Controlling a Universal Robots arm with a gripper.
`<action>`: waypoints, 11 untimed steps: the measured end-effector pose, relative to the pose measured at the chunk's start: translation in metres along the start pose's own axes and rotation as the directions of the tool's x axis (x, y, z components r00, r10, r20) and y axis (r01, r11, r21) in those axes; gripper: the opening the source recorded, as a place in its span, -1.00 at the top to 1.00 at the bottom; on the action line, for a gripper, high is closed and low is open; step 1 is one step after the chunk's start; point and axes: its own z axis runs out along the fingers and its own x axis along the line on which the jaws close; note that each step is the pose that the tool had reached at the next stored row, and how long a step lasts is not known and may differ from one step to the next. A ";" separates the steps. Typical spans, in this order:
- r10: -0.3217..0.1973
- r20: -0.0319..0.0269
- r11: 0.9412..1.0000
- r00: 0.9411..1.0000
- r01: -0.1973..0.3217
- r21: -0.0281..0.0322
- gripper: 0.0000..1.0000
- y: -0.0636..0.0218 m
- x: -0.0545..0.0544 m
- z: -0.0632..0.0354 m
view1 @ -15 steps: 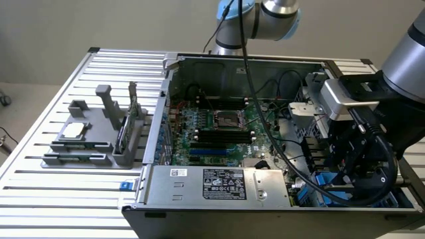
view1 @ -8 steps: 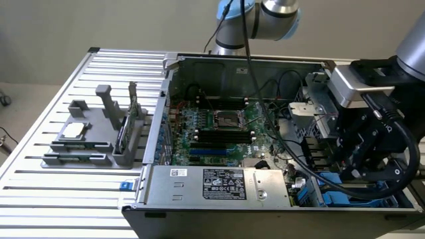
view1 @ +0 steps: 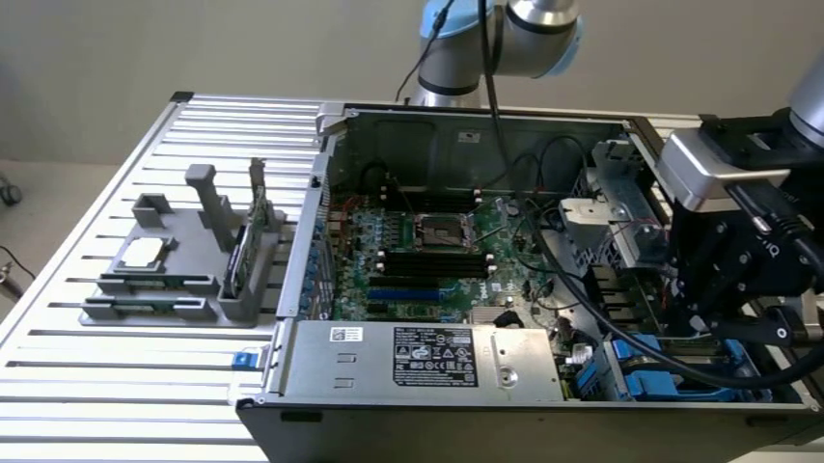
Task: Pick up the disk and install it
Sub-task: 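Insert the disk into the insertion slot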
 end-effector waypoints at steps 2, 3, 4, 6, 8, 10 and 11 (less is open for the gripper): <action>-0.008 0.000 1.000 1.000 0.008 0.000 0.73 -0.0022 0.000 0.0018; -0.012 0.000 1.000 1.000 0.012 0.001 0.79 -0.0031 0.000 0.0033; -0.016 -0.001 1.000 1.000 0.016 0.001 0.79 -0.0037 0.000 0.0051; -0.024 -0.001 1.000 1.000 0.024 0.002 0.79 -0.0049 0.000 0.0086; -0.031 -0.002 1.000 1.000 0.031 0.003 0.79 -0.0062 -0.001 0.0123; -0.037 -0.002 0.999 0.999 0.037 0.004 0.79 -0.0076 -0.001 0.0159; -0.040 -0.002 0.999 0.999 0.040 0.005 0.79 -0.0083 -0.001 0.0177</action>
